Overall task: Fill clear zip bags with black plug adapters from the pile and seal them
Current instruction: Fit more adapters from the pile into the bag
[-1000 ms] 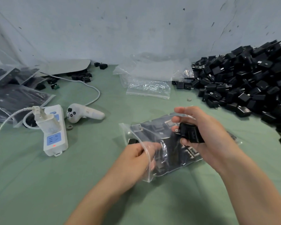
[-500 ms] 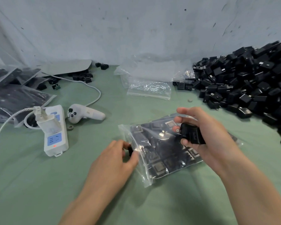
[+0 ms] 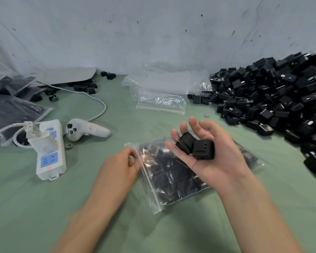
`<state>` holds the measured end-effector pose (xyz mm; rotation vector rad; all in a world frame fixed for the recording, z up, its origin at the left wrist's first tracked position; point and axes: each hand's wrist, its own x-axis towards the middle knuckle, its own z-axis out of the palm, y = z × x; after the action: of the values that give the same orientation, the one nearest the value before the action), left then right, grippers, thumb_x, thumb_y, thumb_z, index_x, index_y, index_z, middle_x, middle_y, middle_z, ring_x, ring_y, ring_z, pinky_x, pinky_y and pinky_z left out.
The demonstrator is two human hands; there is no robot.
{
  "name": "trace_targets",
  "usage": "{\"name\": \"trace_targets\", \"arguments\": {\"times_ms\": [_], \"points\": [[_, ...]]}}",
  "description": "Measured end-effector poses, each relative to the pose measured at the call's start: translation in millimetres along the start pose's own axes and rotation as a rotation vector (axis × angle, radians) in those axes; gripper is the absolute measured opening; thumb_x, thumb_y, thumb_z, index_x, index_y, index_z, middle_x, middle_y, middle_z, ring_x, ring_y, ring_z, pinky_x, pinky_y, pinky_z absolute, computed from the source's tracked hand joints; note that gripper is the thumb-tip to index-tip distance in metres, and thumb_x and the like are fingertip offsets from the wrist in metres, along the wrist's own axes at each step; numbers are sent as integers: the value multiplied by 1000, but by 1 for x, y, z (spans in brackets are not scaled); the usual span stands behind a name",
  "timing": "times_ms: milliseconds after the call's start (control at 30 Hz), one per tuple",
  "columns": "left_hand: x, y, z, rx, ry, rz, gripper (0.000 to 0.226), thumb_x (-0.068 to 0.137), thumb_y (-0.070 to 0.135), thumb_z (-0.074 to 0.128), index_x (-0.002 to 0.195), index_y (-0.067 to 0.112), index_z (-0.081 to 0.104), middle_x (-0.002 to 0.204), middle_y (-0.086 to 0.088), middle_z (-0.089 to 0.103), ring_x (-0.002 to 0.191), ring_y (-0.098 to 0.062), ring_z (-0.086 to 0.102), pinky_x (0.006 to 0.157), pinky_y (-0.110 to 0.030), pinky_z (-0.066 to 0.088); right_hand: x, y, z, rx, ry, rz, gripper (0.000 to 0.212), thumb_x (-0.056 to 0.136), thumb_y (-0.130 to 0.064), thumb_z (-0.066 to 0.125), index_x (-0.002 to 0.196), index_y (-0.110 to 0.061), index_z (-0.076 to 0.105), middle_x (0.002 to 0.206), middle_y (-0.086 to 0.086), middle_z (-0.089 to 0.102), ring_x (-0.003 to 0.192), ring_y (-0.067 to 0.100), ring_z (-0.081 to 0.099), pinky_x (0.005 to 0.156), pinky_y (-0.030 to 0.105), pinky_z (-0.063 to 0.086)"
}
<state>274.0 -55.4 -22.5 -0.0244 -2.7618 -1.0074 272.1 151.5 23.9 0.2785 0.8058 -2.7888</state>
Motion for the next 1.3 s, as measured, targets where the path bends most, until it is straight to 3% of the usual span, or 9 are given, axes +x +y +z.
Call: {"name": "trace_targets", "arguments": {"times_ms": [167, 367, 567, 700, 800, 900, 1000, 1167, 1300], "points": [[-20, 0, -26, -246, 237, -12, 18, 95, 47, 53, 94, 34, 66, 69, 17, 66, 55, -4, 59, 58, -33, 48, 2, 10, 7, 93, -15, 44, 14, 86, -14, 61, 81, -11, 73, 94, 12, 72, 94, 33, 74, 93, 57, 54], [-39, 45, -9, -424, 56, 194, 21, 92, 45, 61, 113, 46, 57, 96, 19, 63, 83, -3, 63, 67, -21, 49, -4, 41, 22, -36, -72, 94, 21, 89, -16, 56, 102, -13, 72, 110, 10, 75, 87, 28, 73, 85, 48, 60], [-41, 43, -9, -608, 51, 88, 13, 90, 39, 67, 99, 43, 58, 100, 16, 67, 80, -6, 64, 68, -28, 53, -11, 46, 25, -148, -119, 80, 31, 97, -24, 48, 105, -15, 77, 118, 6, 73, 105, 27, 68, 113, 52, 39], [-31, 31, -25, -924, 119, -100, 16, 81, 33, 68, 96, 28, 64, 81, 8, 73, 69, -6, 66, 59, -20, 54, -11, 29, 24, -85, -97, 78, 31, 93, -21, 52, 92, -14, 82, 114, 9, 74, 106, 28, 71, 96, 46, 54], [-31, 0, -41, -1124, 131, -369, 4, 93, 14, 63, 97, 13, 64, 76, -2, 73, 68, -12, 68, 56, -22, 56, -8, -3, 12, 128, 45, -7, 20, 84, -16, 58, 84, -12, 78, 94, 6, 74, 73, 22, 73, 75, 38, 61], [-37, -21, -38, -1007, -15, -508, 9, 93, 9, 62, 100, 11, 67, 83, -8, 76, 69, -13, 71, 59, -24, 59, -7, -31, -8, 225, 165, -151, 21, 89, -17, 53, 83, -15, 72, 81, 2, 68, 58, 17, 64, 61, 26, 56], [-37, -15, -24, -832, -134, -401, 23, 88, 11, 69, 108, 22, 68, 94, -4, 77, 78, -14, 71, 78, -31, 57, -7, -47, -26, 283, 267, -229, 28, 93, -18, 47, 80, -15, 71, 77, 2, 65, 55, 18, 61, 59, 25, 53], [-36, 4, -7, -786, -173, -316, 26, 86, 14, 73, 111, 17, 69, 104, 2, 76, 93, -12, 73, 76, -18, 53, -5, -51, -36, 295, 326, -232, 30, 93, -16, 45, 76, -13, 69, 76, 2, 64, 54, 18, 58, 58, 24, 51], [-33, 18, 2, -741, -101, -209, 16, 85, 23, 75, 101, 22, 72, 95, 14, 76, 84, -2, 71, 70, -6, 48, -5, -48, -34, 300, 306, -215, 25, 89, -14, 47, 77, -13, 69, 73, 3, 64, 52, 18, 59, 58, 24, 51]]}}
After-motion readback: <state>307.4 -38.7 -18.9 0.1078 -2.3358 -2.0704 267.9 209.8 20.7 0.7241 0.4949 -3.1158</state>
